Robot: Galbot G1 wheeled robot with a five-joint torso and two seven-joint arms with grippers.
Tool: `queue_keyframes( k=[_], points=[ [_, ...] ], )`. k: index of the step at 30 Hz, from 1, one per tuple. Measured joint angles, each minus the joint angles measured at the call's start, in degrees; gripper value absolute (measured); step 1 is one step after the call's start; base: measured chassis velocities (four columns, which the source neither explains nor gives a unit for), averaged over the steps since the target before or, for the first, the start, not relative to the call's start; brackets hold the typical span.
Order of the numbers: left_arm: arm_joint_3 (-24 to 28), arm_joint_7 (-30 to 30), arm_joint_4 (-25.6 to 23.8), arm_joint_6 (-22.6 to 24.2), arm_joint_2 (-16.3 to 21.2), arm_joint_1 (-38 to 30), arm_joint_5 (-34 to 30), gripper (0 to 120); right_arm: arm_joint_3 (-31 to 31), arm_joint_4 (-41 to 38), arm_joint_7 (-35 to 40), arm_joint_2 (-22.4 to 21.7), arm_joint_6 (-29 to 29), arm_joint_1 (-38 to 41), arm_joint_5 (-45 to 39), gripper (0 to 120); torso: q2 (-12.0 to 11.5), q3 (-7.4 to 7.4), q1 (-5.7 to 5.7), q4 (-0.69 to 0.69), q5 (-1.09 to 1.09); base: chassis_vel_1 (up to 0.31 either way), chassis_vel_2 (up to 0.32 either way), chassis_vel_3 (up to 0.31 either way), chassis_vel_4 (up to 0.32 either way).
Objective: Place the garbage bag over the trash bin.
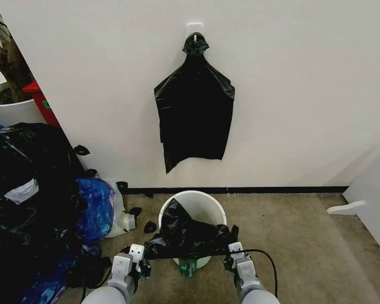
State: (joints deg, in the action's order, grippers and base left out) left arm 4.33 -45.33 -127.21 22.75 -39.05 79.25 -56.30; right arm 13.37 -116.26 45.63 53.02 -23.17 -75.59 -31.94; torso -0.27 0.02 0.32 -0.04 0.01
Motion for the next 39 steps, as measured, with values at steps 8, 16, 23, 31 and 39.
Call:
queue_keyframes(
  k=[8, 16, 23, 31, 39],
  points=[
    [-4.3, -2.2, -5.7, 1.8, 2.3, 2.9, -0.8, 16, -0.1, -8.2, 2.4, -2.9, -0.4, -5.1, 0.6, 20, 0.0, 0.00, 0.00, -0.01, 0.00, 0.000, 0.000, 0.000, 0.000],
    [-9.1, -4.1, -11.0, 3.3, 4.9, 9.5, -1.0, 41, -0.1, -15.6, 4.4, -5.4, -1.4, -9.3, 0.6, 45, 0.0, -0.01, 0.00, 0.00, -0.01, 0.000, 0.000, 0.000, 0.000],
    [-11.2, -8.1, -16.2, 3.9, 9.3, 17.3, -0.5, 70, -2.8, -23.6, 5.7, -8.1, -1.9, -14.2, 1.5, 73, 0.0, -0.01, 0.00, 0.01, 0.01, 0.000, 0.000, 0.000, 0.000],
    [-12.1, -11.5, -16.3, 3.5, 9.1, 16.5, -2.3, 96, -6.5, -27.2, 6.1, -8.1, -0.3, -15.1, 3.1, 98, 0.0, 0.00, 0.00, 0.00, 0.00, 0.000, 0.000, 0.000, 0.000],
    [-15.6, -10.7, -16.3, 2.6, 6.3, 10.9, -4.7, 100, -13.9, -24.9, -3.3, -6.6, 9.6, -9.7, 5.5, 100, 0.0, 0.00, 0.00, 0.00, 0.00, 0.000, 0.000, 0.000, 0.000]
  ],
)
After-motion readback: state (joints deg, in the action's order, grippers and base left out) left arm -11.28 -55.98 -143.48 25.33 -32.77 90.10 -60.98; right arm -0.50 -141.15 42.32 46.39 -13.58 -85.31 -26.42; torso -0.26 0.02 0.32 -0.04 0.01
